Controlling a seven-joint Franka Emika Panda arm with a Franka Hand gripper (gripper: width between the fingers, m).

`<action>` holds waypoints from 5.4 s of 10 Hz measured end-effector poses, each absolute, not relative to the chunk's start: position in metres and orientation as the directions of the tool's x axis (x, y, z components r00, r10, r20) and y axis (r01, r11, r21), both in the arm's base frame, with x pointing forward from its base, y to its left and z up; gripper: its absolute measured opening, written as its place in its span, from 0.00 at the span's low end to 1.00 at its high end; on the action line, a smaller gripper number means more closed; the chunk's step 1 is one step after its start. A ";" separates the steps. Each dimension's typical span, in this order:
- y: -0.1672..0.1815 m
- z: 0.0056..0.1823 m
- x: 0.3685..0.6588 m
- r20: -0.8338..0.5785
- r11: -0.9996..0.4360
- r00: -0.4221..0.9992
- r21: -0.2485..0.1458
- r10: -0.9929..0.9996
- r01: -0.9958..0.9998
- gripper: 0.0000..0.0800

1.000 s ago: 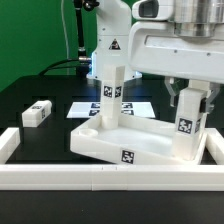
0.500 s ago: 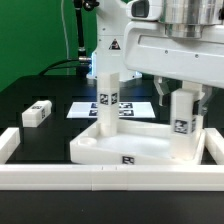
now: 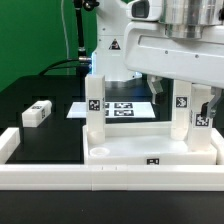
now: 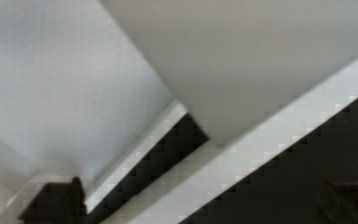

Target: Assemble desk

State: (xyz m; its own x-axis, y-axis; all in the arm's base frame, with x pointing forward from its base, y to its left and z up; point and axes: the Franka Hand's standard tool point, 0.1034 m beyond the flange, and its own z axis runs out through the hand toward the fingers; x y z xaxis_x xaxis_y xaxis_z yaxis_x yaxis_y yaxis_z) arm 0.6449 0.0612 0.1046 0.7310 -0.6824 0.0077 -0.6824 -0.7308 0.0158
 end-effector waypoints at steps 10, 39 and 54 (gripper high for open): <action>0.029 0.124 0.650 0.001 -0.775 0.775 -0.017 -0.631 -0.631 0.81; -0.212 0.061 0.461 -0.664 -0.982 0.744 -0.084 -0.074 -0.172 0.81; -0.216 0.012 0.406 -0.815 -0.954 0.557 -0.019 -0.159 -0.300 0.81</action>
Offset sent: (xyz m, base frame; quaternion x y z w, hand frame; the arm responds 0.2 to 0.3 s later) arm 0.0000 0.0000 0.0000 0.0000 0.0000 0.0000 1.0000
